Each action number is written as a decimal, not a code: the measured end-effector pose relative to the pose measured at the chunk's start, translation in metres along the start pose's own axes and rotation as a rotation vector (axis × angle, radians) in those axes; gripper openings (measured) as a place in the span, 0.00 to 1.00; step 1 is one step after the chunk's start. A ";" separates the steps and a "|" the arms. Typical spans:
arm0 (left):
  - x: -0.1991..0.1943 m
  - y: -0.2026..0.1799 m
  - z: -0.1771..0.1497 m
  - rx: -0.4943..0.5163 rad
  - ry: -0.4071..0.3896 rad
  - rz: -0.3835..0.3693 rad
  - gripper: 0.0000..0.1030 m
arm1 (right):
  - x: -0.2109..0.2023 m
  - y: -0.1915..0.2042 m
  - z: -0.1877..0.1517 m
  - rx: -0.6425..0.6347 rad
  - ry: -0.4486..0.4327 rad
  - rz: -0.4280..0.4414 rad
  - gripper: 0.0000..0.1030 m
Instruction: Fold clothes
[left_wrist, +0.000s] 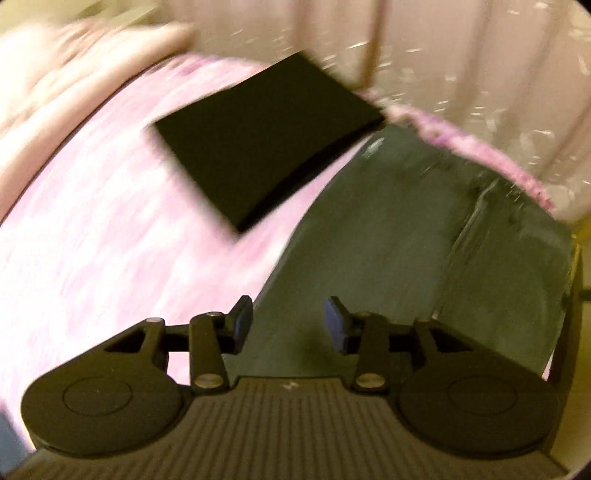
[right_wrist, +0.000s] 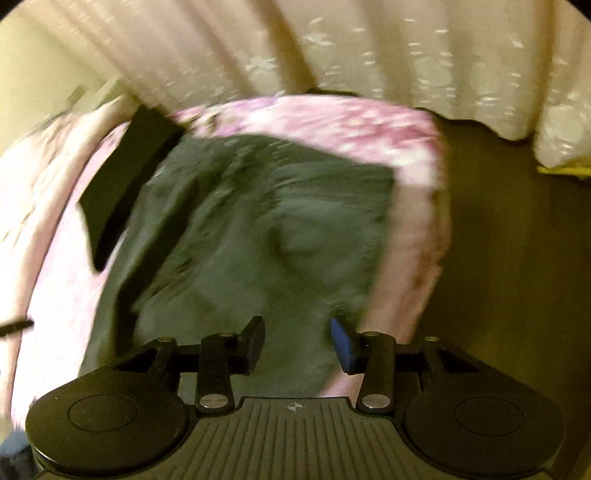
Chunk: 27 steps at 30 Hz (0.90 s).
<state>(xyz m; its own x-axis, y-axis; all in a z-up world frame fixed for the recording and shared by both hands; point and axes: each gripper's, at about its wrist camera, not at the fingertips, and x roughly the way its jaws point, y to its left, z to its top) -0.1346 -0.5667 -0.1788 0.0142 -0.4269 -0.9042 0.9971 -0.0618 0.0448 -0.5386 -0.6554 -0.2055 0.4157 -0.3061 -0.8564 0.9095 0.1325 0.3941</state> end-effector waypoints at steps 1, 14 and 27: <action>-0.010 0.013 -0.023 -0.023 0.011 0.030 0.39 | 0.003 0.014 -0.004 -0.041 0.014 0.021 0.42; -0.082 0.068 -0.332 0.130 0.167 0.263 0.43 | 0.046 0.250 -0.200 -1.057 0.221 0.272 0.83; -0.004 0.069 -0.413 0.801 0.076 0.326 0.17 | 0.100 0.247 -0.358 -1.848 0.192 0.090 0.68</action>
<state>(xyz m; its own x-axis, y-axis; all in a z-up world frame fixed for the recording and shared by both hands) -0.0350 -0.1962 -0.3473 0.3237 -0.4745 -0.8186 0.5893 -0.5758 0.5668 -0.2696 -0.3157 -0.3127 0.3322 -0.1611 -0.9294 -0.3143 0.9101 -0.2701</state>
